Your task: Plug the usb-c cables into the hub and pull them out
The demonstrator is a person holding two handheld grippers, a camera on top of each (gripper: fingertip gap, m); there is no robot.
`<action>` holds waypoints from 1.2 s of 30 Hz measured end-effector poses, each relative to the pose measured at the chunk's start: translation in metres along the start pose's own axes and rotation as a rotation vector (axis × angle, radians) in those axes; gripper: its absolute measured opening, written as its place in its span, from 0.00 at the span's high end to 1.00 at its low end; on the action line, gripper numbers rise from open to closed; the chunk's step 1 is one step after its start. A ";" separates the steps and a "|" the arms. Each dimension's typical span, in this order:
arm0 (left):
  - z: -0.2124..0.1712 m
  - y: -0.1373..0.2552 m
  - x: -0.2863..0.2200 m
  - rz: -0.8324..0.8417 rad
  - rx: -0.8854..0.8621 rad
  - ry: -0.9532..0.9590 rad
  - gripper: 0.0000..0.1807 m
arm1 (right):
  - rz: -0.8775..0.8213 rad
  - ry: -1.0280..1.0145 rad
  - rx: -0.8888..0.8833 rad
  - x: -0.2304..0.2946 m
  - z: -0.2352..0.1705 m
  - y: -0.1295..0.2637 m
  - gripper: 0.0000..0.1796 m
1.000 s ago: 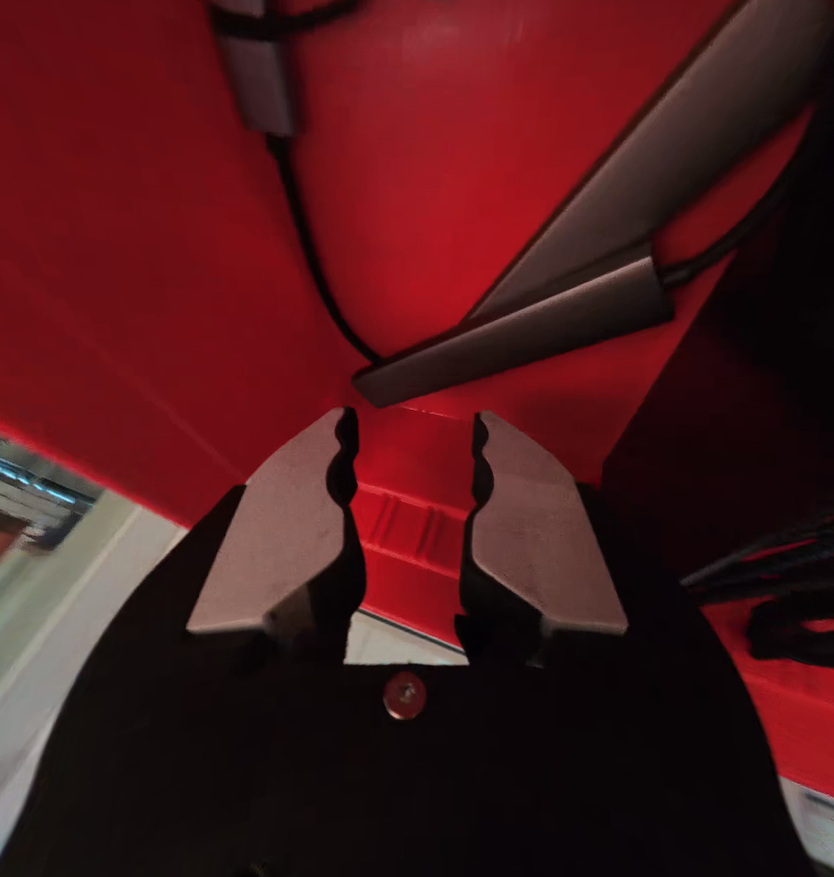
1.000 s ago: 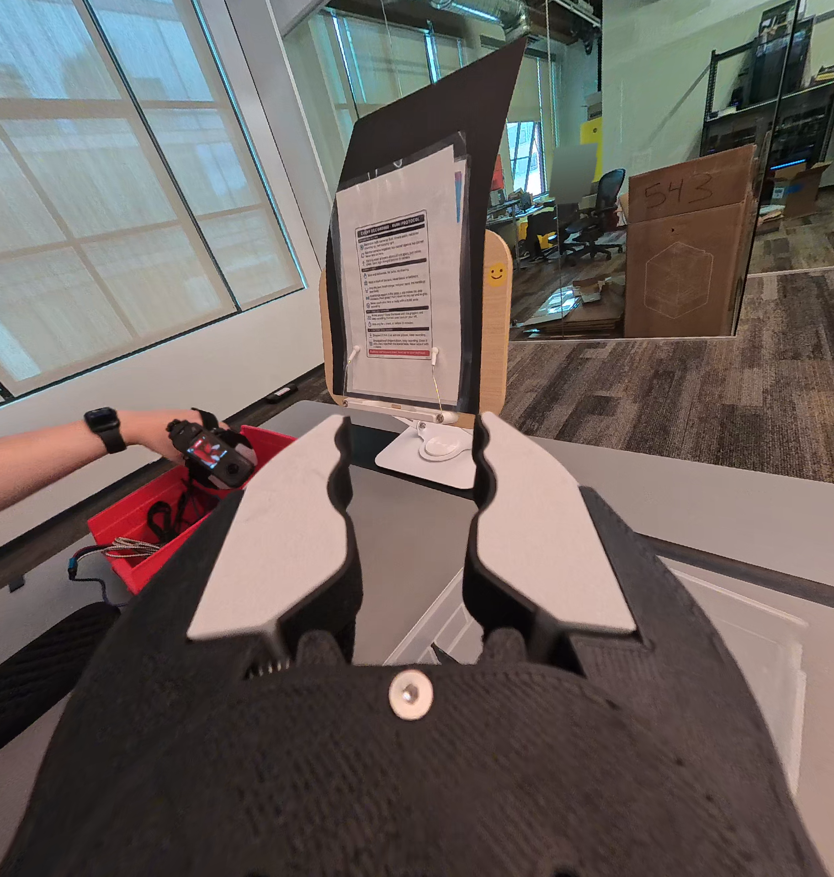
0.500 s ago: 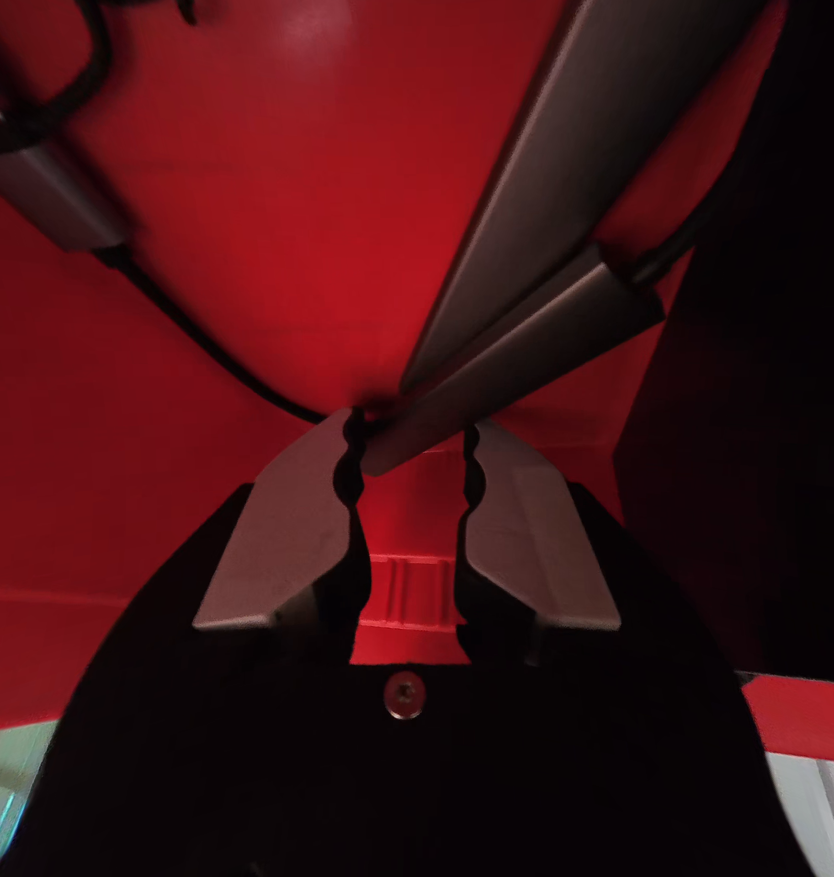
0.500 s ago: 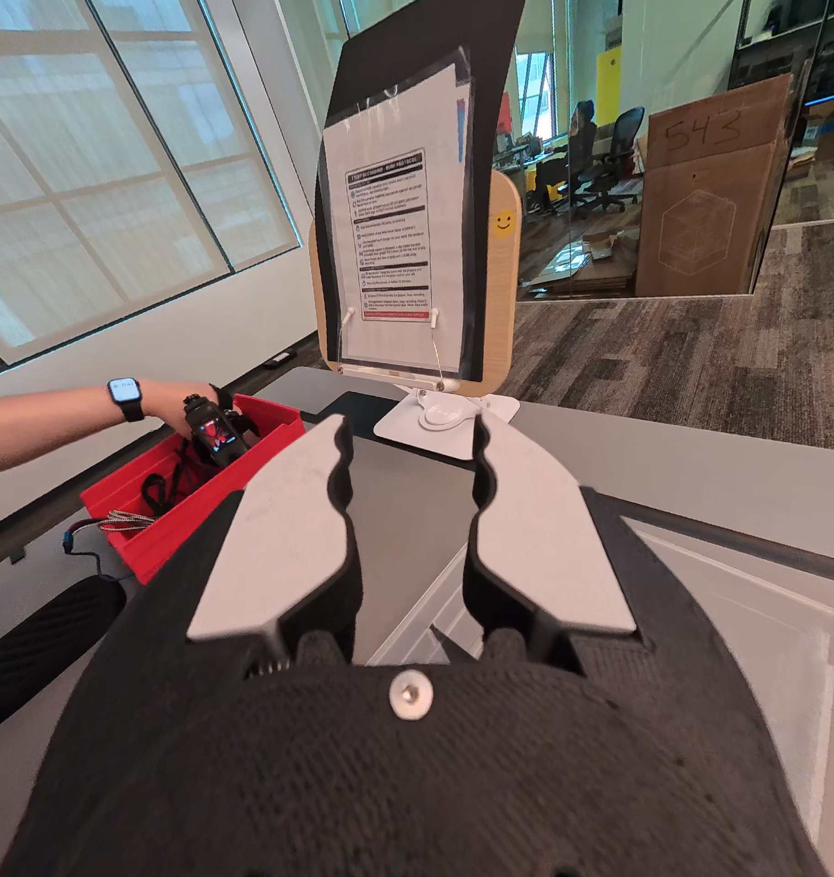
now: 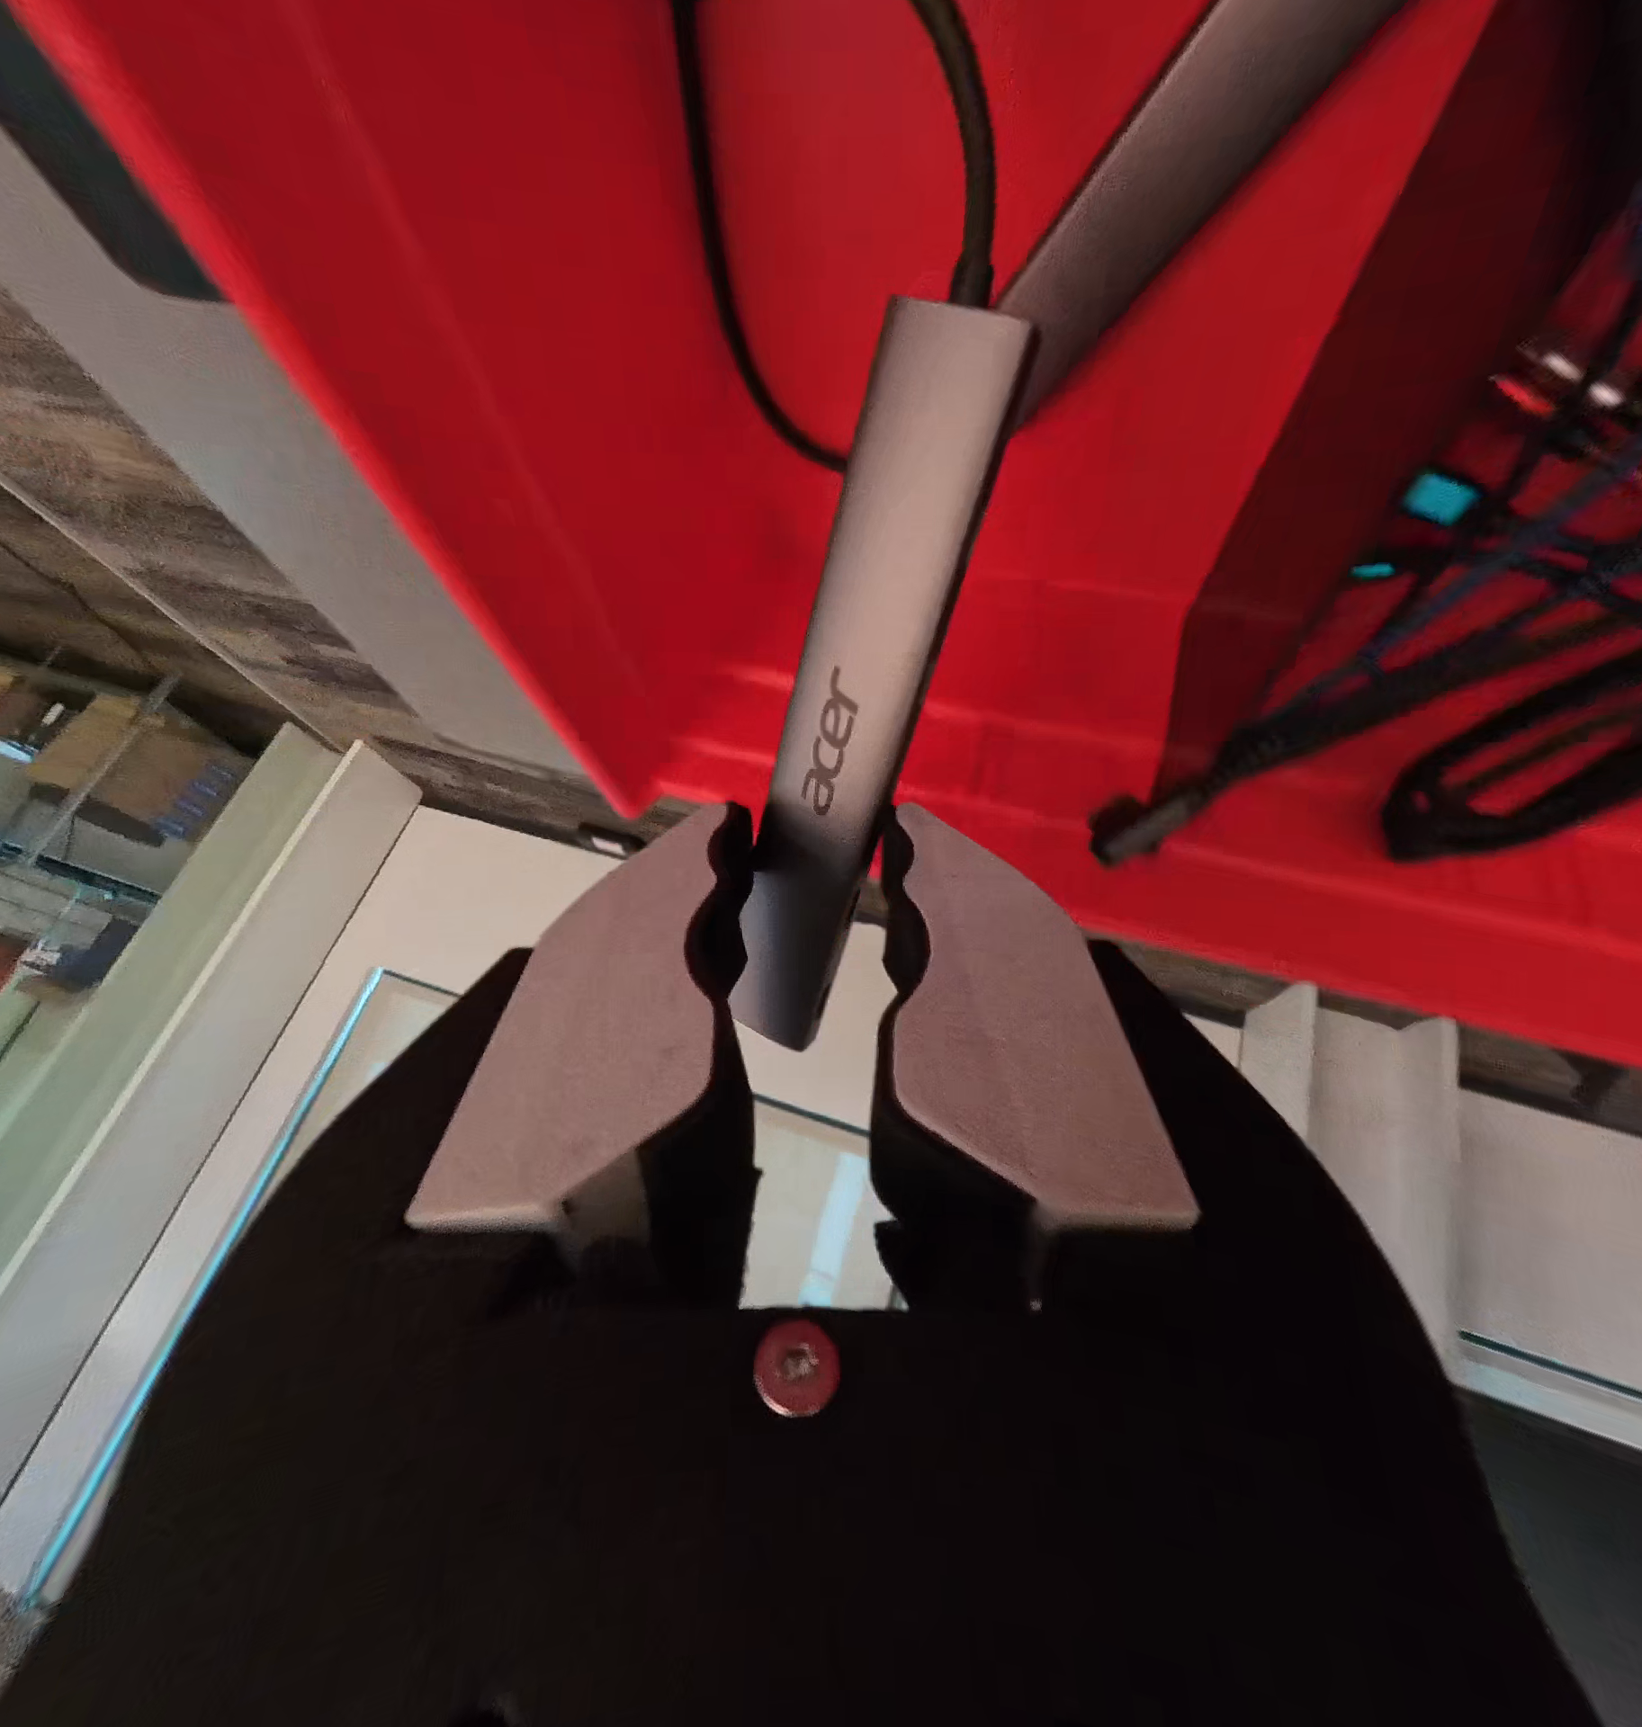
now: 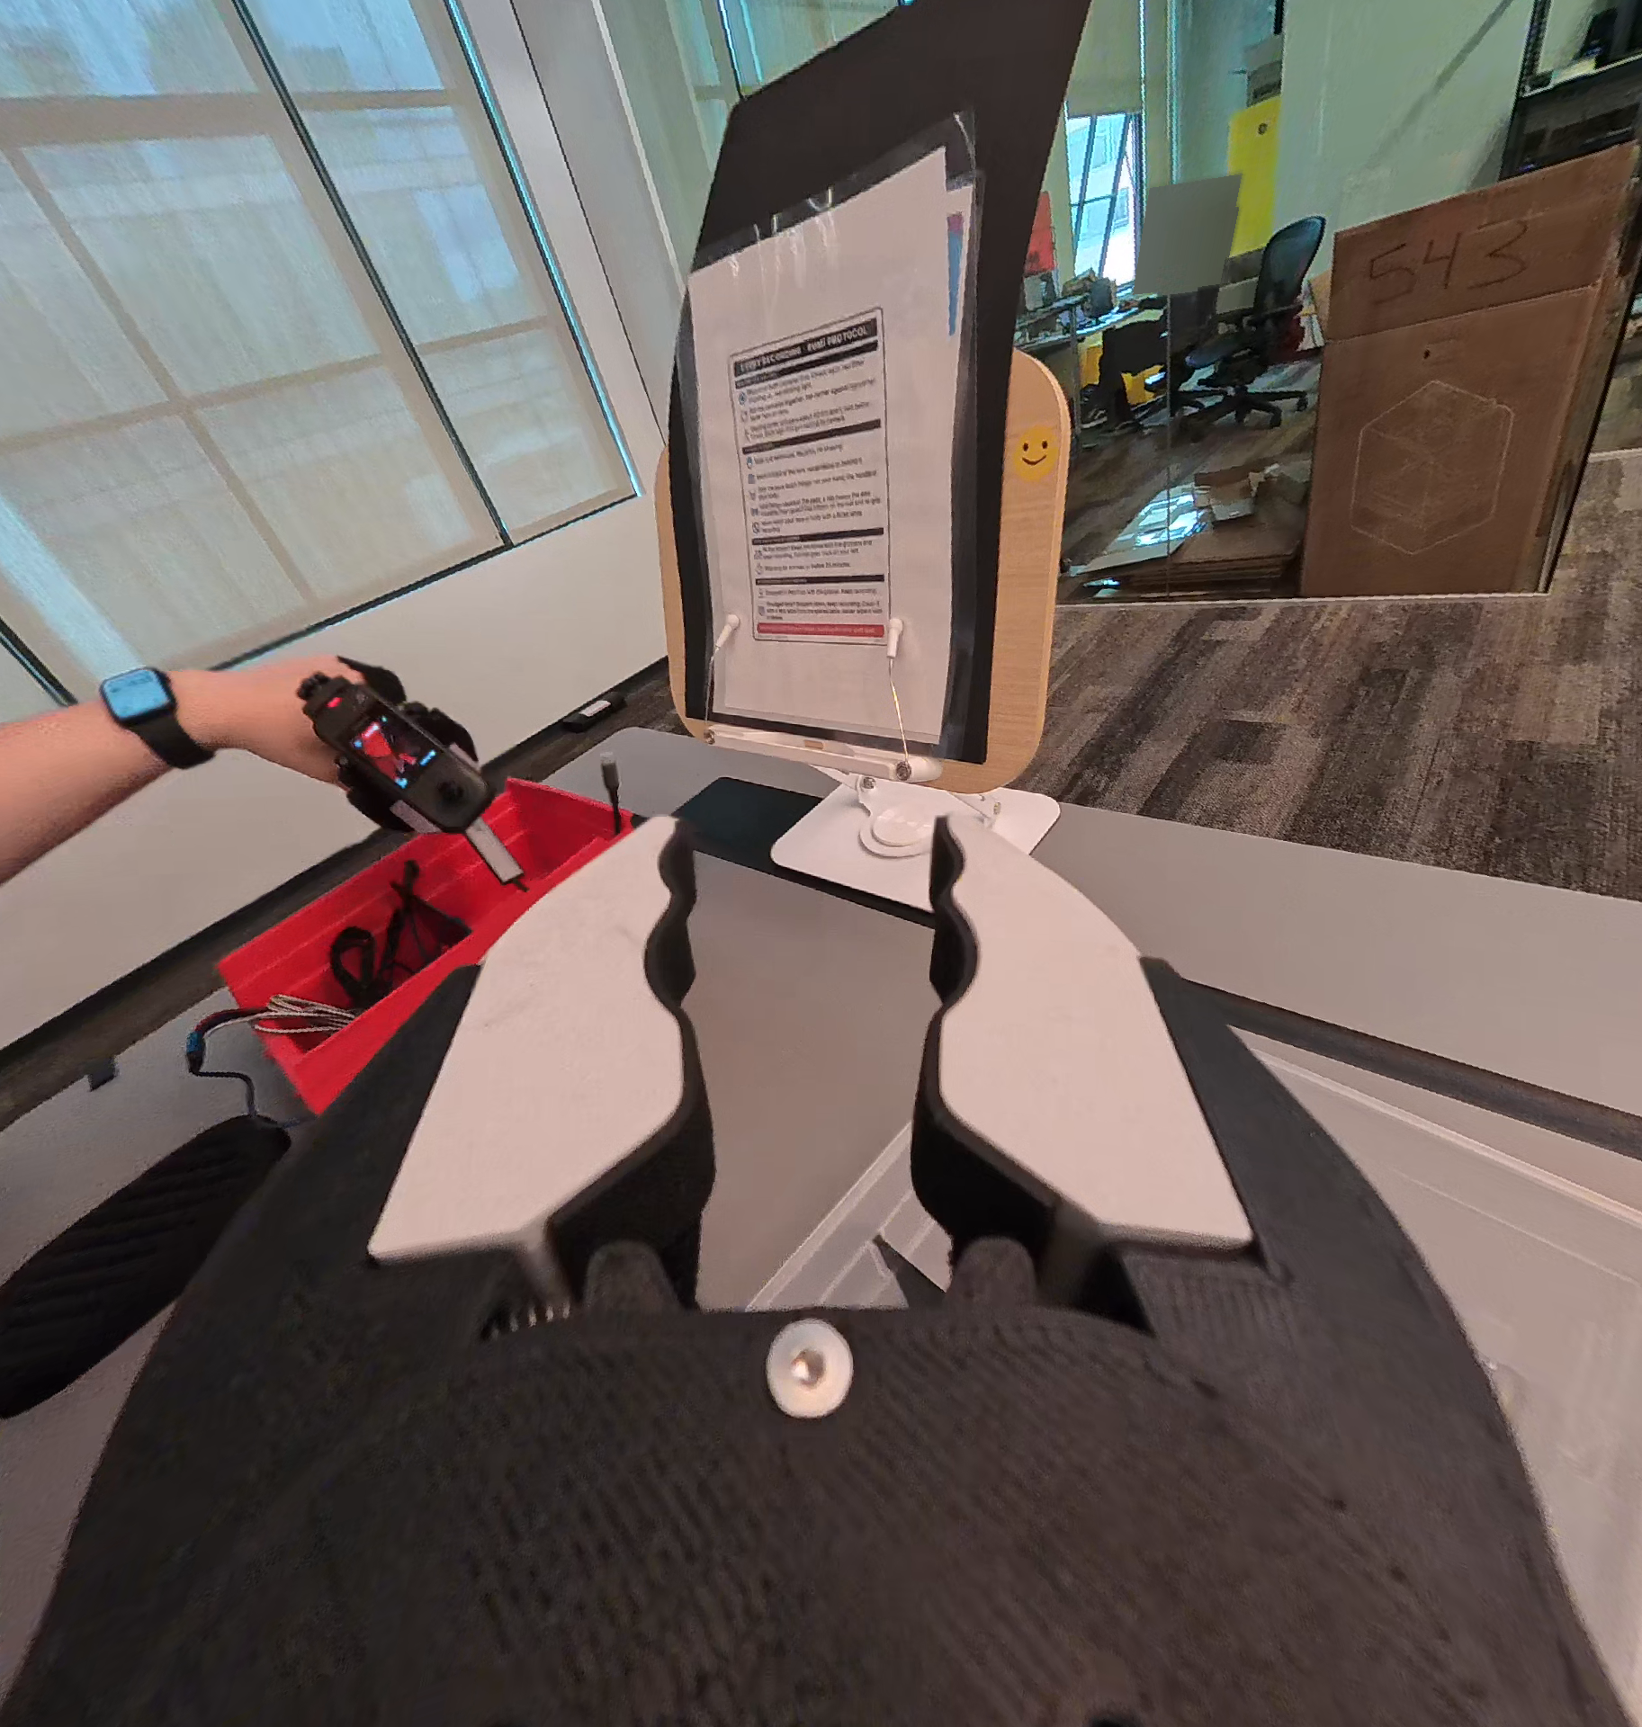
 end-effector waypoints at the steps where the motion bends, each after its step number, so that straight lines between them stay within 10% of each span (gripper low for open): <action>1: -0.005 0.010 -0.001 -0.005 -0.001 0.013 0.86 | 0.008 -0.001 -0.006 0.001 0.001 0.001 0.73; 17: -0.011 0.192 -0.028 0.124 -0.395 0.230 0.94 | 0.253 0.085 0.039 0.060 -0.002 -0.041 0.73; 24: 0.023 0.272 -0.060 0.266 -0.813 0.293 0.94 | 0.485 0.500 0.109 0.138 -0.034 -0.087 0.70; 36: 0.073 0.262 -0.105 0.450 -1.144 0.419 0.94 | 0.122 1.034 0.160 0.148 -0.080 -0.133 0.75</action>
Point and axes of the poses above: each gripper's, where its closed fingertips meet, y back along the fingers, z out of its top, x = y × z across the jaws, the point moved 6 cm from there along y, back along the fingers, and after that the axes turned 11 degrees about x, right-handed, at the moved point
